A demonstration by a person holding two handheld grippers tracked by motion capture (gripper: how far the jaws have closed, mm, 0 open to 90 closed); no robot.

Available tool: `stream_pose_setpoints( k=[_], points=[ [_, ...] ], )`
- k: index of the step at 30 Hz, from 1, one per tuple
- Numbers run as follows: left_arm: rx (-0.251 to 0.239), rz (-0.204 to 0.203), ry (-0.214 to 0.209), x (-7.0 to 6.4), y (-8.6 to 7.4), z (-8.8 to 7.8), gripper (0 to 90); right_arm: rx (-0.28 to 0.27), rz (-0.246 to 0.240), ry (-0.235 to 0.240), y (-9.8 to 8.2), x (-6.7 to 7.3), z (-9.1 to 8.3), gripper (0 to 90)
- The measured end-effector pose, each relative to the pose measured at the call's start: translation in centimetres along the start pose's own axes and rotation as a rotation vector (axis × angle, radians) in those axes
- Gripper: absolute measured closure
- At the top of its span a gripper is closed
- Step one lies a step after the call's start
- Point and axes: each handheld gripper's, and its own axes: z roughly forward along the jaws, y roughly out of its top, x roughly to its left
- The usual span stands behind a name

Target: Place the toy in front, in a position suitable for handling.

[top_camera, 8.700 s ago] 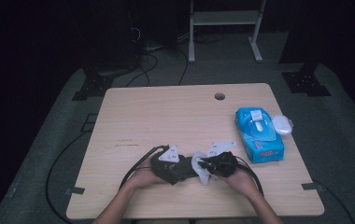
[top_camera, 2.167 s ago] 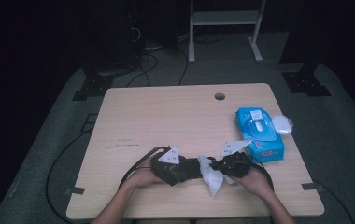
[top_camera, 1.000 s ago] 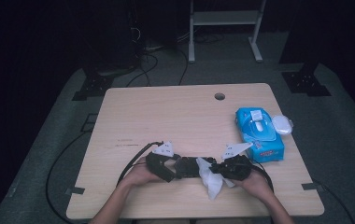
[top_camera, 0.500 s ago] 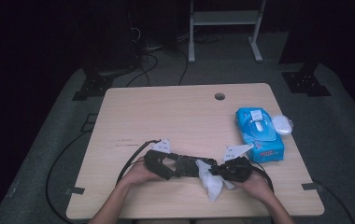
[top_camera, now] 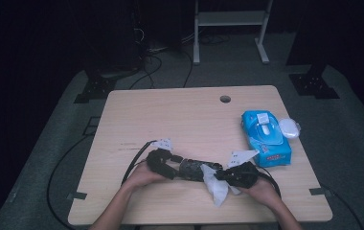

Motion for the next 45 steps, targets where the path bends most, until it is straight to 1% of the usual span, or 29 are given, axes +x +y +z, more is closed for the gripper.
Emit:
stream_pose_setpoints(
  k=[3,8,9,12,14,16,19,22,24,27,31,33,38,45],
  points=[
    [0.014,-0.042,-0.003,0.3,0.2,-0.1,24.2,0.002,-0.002,-0.003,0.0,0.1,0.0,86.3],
    [0.037,-0.085,-0.009,0.5,0.4,0.2,26.1,-0.006,-0.014,-0.011,-0.1,0.2,0.0,86.4],
    [0.043,-0.089,-0.013,0.6,0.4,0.3,26.2,-0.008,-0.015,-0.012,-0.1,0.2,0.0,86.4],
    [0.043,-0.115,-0.027,0.6,0.4,0.5,26.5,-0.011,-0.017,-0.015,-0.2,0.3,0.0,86.4],
    [0.043,-0.124,-0.033,0.7,0.5,0.6,26.6,-0.012,-0.024,-0.018,-0.2,0.3,0.0,86.4],
    [0.044,-0.134,-0.043,0.6,0.5,0.7,29.0,-0.014,-0.028,-0.022,-0.2,0.4,0.0,86.4],
    [0.049,-0.149,-0.052,0.7,0.6,0.9,29.8,-0.024,-0.027,-0.026,-0.4,0.4,0.0,86.4],
    [0.053,-0.173,-0.064,0.8,0.5,1.2,31.1,-0.028,-0.030,-0.028,-0.4,0.5,0.0,86.4],
    [0.057,-0.176,-0.068,0.7,0.5,1.3,31.8,-0.030,-0.035,-0.029,-0.4,0.6,0.0,86.4],
    [0.065,-0.181,-0.062,0.7,0.6,1.6,32.3,-0.032,-0.038,-0.030,-0.5,0.6,0.0,86.4],
    [0.073,-0.197,-0.076,0.8,0.5,1.7,33.3,-0.035,-0.042,-0.033,-0.5,0.8,0.0,86.5],
    [0.074,-0.187,-0.076,0.8,0.5,1.7,34.4,-0.037,-0.045,-0.033,-0.5,0.9,0.0,86.5],
    [0.072,-0.188,-0.074,0.8,0.4,1.6,35.1,-0.042,-0.064,-0.043,-0.6,1.2,0.0,86.5],
    [0.034,-0.237,-0.100,1.3,0.1,1.7,36.1,-0.044,-0.076,-0.053,-0.6,1.5,0.0,86.6]
  ],
)
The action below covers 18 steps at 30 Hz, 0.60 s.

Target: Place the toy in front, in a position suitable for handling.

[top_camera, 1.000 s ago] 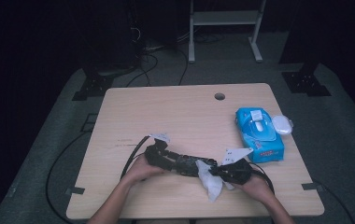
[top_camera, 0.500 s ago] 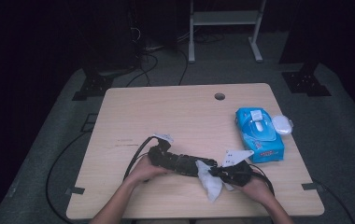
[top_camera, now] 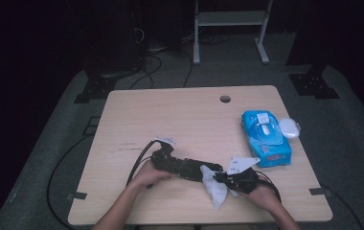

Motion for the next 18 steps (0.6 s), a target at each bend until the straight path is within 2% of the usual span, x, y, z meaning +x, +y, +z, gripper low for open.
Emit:
stream_pose_setpoints(
  k=[7,11,13,14,15,16,18],
  points=[
    [0.007,0.009,0.010,-0.03,0.11,0.00,36.4,-0.001,-0.017,-0.004,0.00,0.10,0.01,86.7],
    [-0.005,0.031,0.037,-0.04,0.15,0.10,36.7,0.013,-0.041,-0.029,0.25,0.08,0.09,86.6],
    [-0.009,0.055,0.052,0.00,0.18,0.17,37.0,0.017,-0.043,-0.036,0.39,-0.09,0.15,86.6],
    [-0.013,0.065,0.061,-0.01,0.14,0.17,37.7,0.019,-0.043,-0.036,0.45,-0.24,0.18,86.6],
    [-0.045,0.049,0.058,0.13,0.09,-0.06,41.7,0.019,-0.040,-0.033,0.48,-0.36,0.17,86.7],
    [-0.062,0.052,0.052,0.23,0.06,-0.24,46.2,0.017,-0.031,-0.023,0.48,-0.44,0.12,86.6],
    [-0.058,0.068,0.062,0.07,0.06,-0.23,46.2,0.011,-0.033,-0.025,0.42,-0.38,0.11,86.6]
  ],
)
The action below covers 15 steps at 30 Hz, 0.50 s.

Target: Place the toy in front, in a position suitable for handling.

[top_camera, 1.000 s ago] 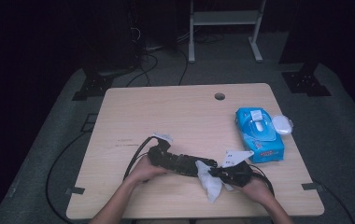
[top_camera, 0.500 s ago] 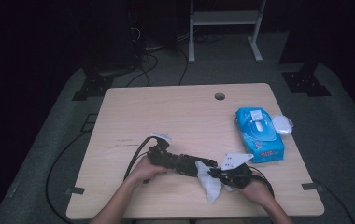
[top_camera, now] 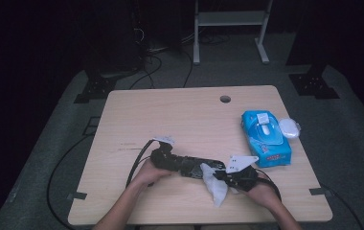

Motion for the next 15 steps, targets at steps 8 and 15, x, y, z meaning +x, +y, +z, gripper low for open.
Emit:
stream_pose_setpoints(
  k=[8,15],
  points=[
    [-0.025,0.065,0.034,-0.7,-0.3,-0.2,46.2,-0.010,0.000,-0.001,-0.1,0.2,-0.1,86.6],
    [-0.050,0.123,0.063,-1.4,-0.8,-0.3,46.4,-0.007,0.021,0.006,0.0,0.2,-0.2,86.4]
  ],
)
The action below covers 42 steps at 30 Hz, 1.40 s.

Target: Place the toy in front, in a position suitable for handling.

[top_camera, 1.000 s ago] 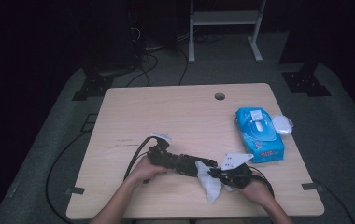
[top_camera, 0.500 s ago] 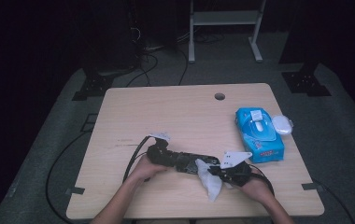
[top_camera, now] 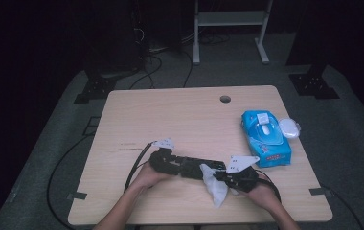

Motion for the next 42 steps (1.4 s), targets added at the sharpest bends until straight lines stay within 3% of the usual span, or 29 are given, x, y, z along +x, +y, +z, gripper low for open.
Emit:
stream_pose_setpoints(
  k=[7,10,17,22,24,27,29,33,42],
  points=[
    [-0.013,0.085,0.046,-1.1,-0.2,-0.3,47.1,-0.053,0.060,-0.036,0.8,-1.0,-0.9,86.4],
    [-0.036,0.111,0.050,-1.4,-0.3,-0.8,58.7,-0.059,0.091,-0.051,1.3,-1.5,-1.2,86.4],
    [-0.020,0.145,0.060,-1.9,-0.4,-0.6,57.2,-0.052,0.102,-0.073,2.8,-2.4,-1.1,86.3],
    [-0.018,0.167,0.071,-2.2,-0.4,-0.6,57.7,-0.062,0.121,-0.059,4.1,-3.5,-0.9,86.3],
    [-0.019,0.183,0.078,-2.3,-0.4,-0.6,57.8,-0.066,0.162,-0.047,4.6,-4.1,-0.9,86.3],
    [-0.021,0.203,0.083,-2.5,-0.4,-0.6,58.1,-0.019,0.194,-0.018,4.6,-4.8,-0.2,86.2],
    [-0.024,0.214,0.089,-2.6,-0.5,-0.6,58.4,0.015,0.195,-0.004,4.4,-4.7,0.3,86.1],
    [-0.027,0.228,0.097,-2.8,-0.6,-0.7,59.5,0.003,0.204,0.006,4.1,-4.4,0.3,86.1],
    [-0.015,0.269,0.110,-3.6,-0.9,-1.0,64.3,-0.036,0.137,-0.014,3.6,-2.5,-0.2,86.0]
  ],
)
